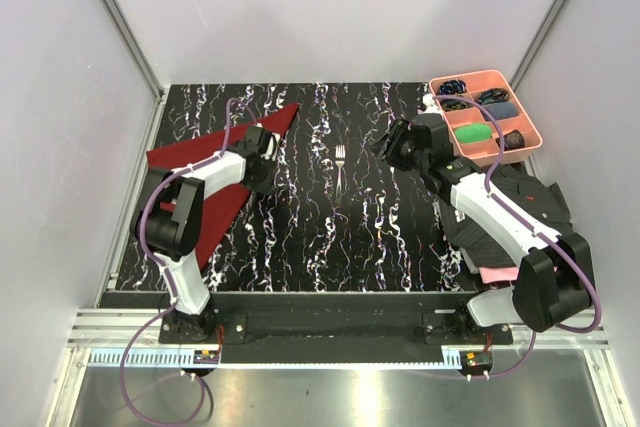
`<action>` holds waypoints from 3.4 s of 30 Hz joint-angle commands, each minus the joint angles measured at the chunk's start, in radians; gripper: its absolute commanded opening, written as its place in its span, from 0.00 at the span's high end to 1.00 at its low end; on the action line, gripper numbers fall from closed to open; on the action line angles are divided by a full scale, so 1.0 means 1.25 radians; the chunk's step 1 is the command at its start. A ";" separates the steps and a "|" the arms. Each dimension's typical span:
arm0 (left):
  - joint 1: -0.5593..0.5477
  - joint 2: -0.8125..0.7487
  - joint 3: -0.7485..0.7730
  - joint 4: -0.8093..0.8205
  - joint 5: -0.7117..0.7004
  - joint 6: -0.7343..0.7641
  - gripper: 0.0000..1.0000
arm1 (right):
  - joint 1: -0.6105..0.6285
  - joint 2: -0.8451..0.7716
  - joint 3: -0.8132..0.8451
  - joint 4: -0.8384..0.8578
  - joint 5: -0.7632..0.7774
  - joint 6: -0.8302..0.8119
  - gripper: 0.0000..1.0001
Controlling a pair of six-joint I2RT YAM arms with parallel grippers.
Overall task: Fold the napkin, place the utensils inside, and roll it up
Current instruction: Pick up the spoon from the center of the board, then place the spoon on the napkin, then pick up the fork at the center of the board.
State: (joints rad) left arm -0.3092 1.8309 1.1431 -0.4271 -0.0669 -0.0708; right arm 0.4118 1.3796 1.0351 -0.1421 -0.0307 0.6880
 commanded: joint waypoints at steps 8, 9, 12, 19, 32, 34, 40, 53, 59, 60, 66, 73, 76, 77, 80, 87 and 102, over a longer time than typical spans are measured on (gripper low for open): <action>-0.014 0.029 0.006 -0.024 -0.069 -0.019 0.80 | -0.010 -0.034 0.004 0.035 -0.016 -0.003 0.52; -0.014 0.031 0.008 -0.030 -0.068 -0.017 0.82 | -0.012 -0.035 0.003 0.035 -0.016 -0.002 0.52; -0.014 0.036 0.016 -0.041 -0.065 -0.012 0.93 | -0.013 -0.047 -0.002 0.035 -0.011 -0.007 0.52; -0.014 0.026 0.049 -0.078 -0.047 0.012 1.00 | -0.015 -0.065 -0.012 0.033 -0.005 -0.010 0.52; 0.036 -0.063 0.136 -0.141 -0.070 0.087 1.00 | -0.019 -0.050 0.000 0.027 -0.015 -0.020 0.52; 0.061 -0.058 0.148 -0.139 -0.069 0.102 1.00 | -0.019 -0.041 0.004 0.025 -0.020 -0.023 0.52; 0.139 -0.018 0.197 -0.150 0.007 0.173 1.00 | -0.019 -0.018 0.021 0.027 -0.033 -0.026 0.52; 0.170 0.108 0.265 -0.186 0.013 0.242 1.00 | -0.021 -0.019 0.005 0.025 -0.037 -0.024 0.52; 0.180 0.133 0.275 -0.191 0.011 0.237 1.00 | -0.021 -0.018 -0.006 0.024 -0.037 -0.023 0.51; 0.180 0.137 0.278 -0.192 0.014 0.233 1.00 | -0.021 -0.016 -0.008 0.024 -0.036 -0.024 0.51; 0.173 0.137 0.305 -0.215 0.025 0.192 0.53 | -0.020 0.055 0.005 0.001 -0.016 -0.051 0.46; 0.133 0.060 0.304 -0.219 -0.033 0.140 0.16 | -0.004 0.223 0.082 -0.052 -0.022 -0.075 0.43; 0.128 0.020 0.298 -0.224 -0.057 0.097 0.13 | 0.018 0.277 0.133 -0.069 -0.011 -0.080 0.43; 0.128 0.009 0.293 -0.224 -0.057 0.081 0.13 | 0.021 0.290 0.145 -0.075 0.004 -0.082 0.43; 0.122 -0.034 0.277 -0.216 -0.032 -0.007 0.13 | 0.030 0.334 0.188 -0.099 0.021 -0.063 0.43; -0.070 -0.005 0.281 -0.113 -0.004 -0.192 0.17 | 0.006 0.324 0.203 -0.121 0.066 -0.053 0.40; -0.221 0.317 0.502 -0.045 -0.013 -0.411 0.38 | -0.099 0.019 0.029 -0.159 0.052 -0.082 0.37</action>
State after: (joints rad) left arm -0.5838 2.1765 1.7050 -0.5247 -0.0795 -0.5148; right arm 0.2966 1.4857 1.1069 -0.3225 0.0345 0.6086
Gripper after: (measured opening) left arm 0.645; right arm 0.624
